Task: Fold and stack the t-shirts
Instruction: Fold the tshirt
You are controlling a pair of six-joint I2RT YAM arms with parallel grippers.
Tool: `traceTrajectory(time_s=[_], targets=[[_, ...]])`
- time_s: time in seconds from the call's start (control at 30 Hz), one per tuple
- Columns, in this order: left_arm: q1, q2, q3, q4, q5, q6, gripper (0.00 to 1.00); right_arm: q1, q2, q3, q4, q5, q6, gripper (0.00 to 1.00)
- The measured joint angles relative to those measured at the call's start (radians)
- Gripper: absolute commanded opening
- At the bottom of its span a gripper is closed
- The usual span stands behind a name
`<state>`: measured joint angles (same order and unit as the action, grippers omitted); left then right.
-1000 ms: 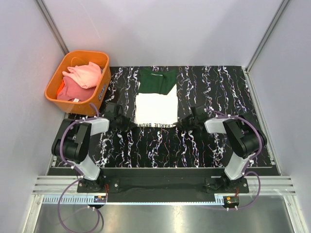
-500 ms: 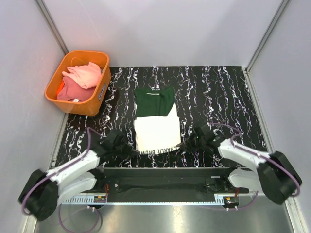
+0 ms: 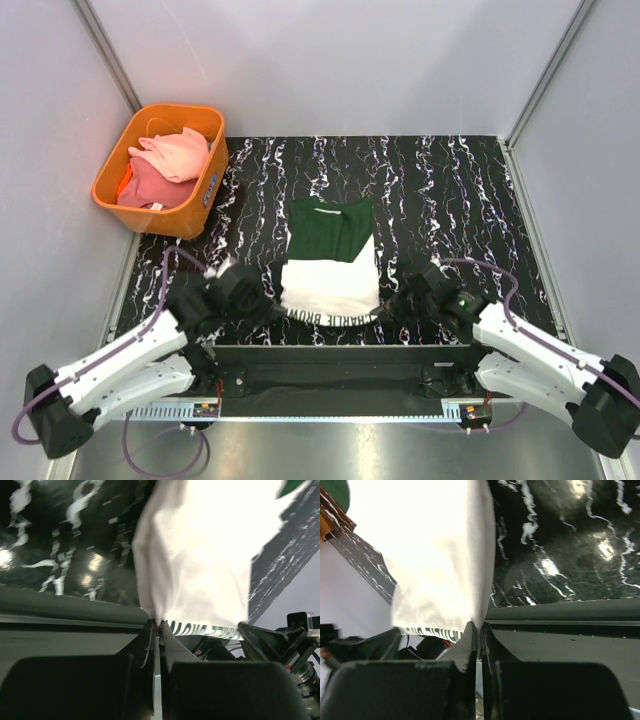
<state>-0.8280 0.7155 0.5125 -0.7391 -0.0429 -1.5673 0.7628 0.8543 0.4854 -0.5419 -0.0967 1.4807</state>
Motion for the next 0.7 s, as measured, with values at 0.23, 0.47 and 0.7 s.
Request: traceTrajectory(time_s=[0.23, 0.47, 0.7], targets=[[0.113, 0.340, 0.390, 0.006, -0.066, 0.203, 0.00, -0.236, 0.245, 0.246, -0.011, -0.077, -0.209, 0.00], [0.335, 0.628, 0.579, 0.058, -0.034, 0.387, 0.00, -0.417, 0.604, 0.566, 0.014, -0.210, -0.398, 0.00], [0.455, 0.890, 0.819, 0.085, 0.046, 0.527, 0.00, -0.516, 0.861, 0.821, 0.023, -0.324, -0.491, 0.00]])
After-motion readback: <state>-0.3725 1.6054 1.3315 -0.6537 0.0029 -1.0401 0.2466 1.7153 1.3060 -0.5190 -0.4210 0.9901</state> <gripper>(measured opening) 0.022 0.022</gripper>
